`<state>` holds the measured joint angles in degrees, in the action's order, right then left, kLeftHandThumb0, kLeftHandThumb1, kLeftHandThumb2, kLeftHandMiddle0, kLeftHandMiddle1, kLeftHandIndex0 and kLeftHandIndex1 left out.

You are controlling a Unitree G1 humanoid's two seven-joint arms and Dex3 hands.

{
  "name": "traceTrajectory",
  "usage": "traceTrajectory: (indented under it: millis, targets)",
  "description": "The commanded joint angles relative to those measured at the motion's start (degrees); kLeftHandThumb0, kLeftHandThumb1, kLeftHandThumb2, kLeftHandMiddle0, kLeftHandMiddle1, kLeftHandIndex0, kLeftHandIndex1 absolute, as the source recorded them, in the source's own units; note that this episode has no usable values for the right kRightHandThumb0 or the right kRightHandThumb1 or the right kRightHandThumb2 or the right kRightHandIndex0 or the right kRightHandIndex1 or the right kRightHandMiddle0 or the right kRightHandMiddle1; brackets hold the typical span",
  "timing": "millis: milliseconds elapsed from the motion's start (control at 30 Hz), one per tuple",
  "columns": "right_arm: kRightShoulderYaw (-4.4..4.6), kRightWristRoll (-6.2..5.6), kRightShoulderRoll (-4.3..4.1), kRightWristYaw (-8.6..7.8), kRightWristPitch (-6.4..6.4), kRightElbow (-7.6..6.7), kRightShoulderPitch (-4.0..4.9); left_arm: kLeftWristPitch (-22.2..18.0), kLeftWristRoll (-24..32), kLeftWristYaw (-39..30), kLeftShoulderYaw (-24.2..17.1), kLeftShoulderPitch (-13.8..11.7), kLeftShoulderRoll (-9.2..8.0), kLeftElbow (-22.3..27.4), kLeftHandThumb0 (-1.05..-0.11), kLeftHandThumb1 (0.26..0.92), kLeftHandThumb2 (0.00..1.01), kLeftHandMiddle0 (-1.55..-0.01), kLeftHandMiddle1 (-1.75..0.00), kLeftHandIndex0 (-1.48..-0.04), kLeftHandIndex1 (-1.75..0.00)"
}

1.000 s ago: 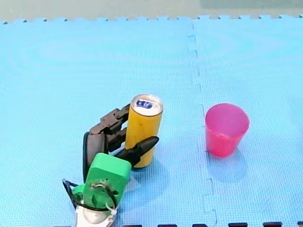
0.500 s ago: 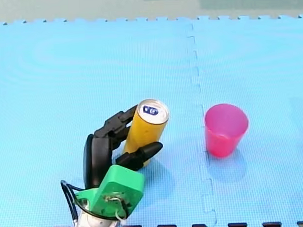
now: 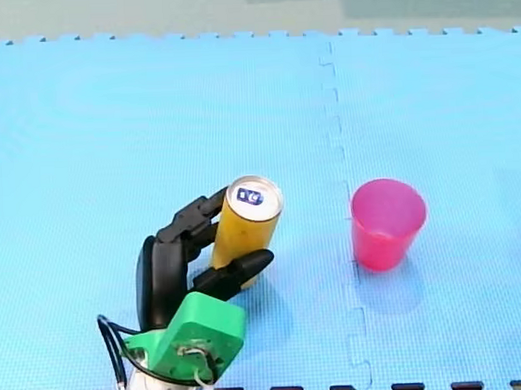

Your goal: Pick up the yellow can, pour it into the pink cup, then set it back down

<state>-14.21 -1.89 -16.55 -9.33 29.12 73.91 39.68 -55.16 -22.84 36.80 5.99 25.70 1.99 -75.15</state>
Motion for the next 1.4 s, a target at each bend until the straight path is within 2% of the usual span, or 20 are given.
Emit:
traceTrajectory:
  millis: [0, 167, 433, 533, 600, 667, 700, 767, 800, 900, 967, 1133, 1367]
  targets:
    - [-0.03, -0.07, -0.34, 0.06, 0.18, -0.05, 0.11, 0.7, 0.7, -1.2, -0.4, -1.0, -0.86, -0.6, -0.351, 0.82, 0.0, -1.22, 0.0, -1.17, 0.0]
    - [0.0, -0.02, -0.35, 0.06, 0.27, -0.05, 0.08, 0.2, 2.0, -3.5, -0.9, -1.5, -1.58, -0.5, -0.351, 0.824, 0.0, -1.23, 0.0, -1.16, 0.0]
    - [0.03, 0.05, -0.4, 0.13, 0.18, 0.01, 0.22, 0.9, 1.2, -1.9, -0.3, -1.4, -2.17, -0.3, -0.358, 0.829, 0.0, -1.23, 0.0, -1.16, 0.0]
    - [0.07, 0.11, -0.4, 0.19, 0.16, 0.04, 0.25, 0.3, 0.5, -0.4, 0.1, -0.7, -2.75, 0.2, -0.364, 0.83, 0.0, -1.21, 0.0, -1.08, 0.0]
    - [0.08, 0.13, -0.4, 0.22, 0.12, 0.06, 0.24, 0.0, 0.7, -0.5, 0.0, -0.5, -2.76, 0.4, -0.467, 0.817, 0.0, -1.06, 0.0, -0.93, 0.0]
    - [0.1, 0.13, -0.41, 0.24, 0.1, 0.06, 0.22, 0.6, 2.7, -3.0, -1.2, -0.3, -2.12, 0.4, -0.529, 0.806, 0.0, -0.93, 0.0, -0.84, 0.0]
    - [0.1, 0.13, -0.41, 0.23, 0.11, 0.06, 0.2, 1.0, 3.9, -4.7, -1.9, -0.3, -1.72, 0.4, -0.577, 0.779, 0.0, -0.78, 0.0, -0.7, 0.0]
    - [0.12, 0.13, -0.42, 0.22, 0.11, 0.05, 0.18, 2.3, 6.0, -8.3, -2.9, -0.3, -1.13, 0.6, -0.657, 0.768, 0.0, -0.59, 0.0, -0.52, 0.0]
    - [0.12, 0.13, -0.44, 0.22, 0.09, 0.05, 0.19, 2.8, 6.6, -9.6, -3.1, -0.3, -1.06, 0.7, -0.756, 0.776, 0.01, -0.45, 0.0, -0.39, 0.0]
    - [0.13, 0.13, -0.48, 0.21, -0.03, 0.1, 0.22, 4.2, 6.9, -11.9, -3.0, -0.3, -1.29, 1.0, -0.926, 0.782, 0.0, -0.29, 0.0, -0.25, 0.0]
    - [0.12, 0.13, -0.48, 0.21, -0.09, 0.14, 0.24, 4.9, 6.9, -12.5, -2.9, -0.2, -1.31, 1.1, -1.014, 0.766, 0.0, -0.24, 0.0, -0.2, 0.0]
    - [0.12, 0.12, -0.46, 0.18, -0.18, 0.19, 0.33, 6.2, 8.0, -14.5, -3.4, -0.1, -0.78, 1.2, -1.047, 0.74, 0.0, -0.15, 0.0, -0.15, 0.0]
    - [0.15, 0.19, -0.48, 0.25, -0.41, 0.3, 0.62, 7.7, 10.4, -18.0, -4.9, 0.6, 0.05, 1.7, -1.048, 0.759, 0.01, -0.13, 0.0, -0.14, 0.0]
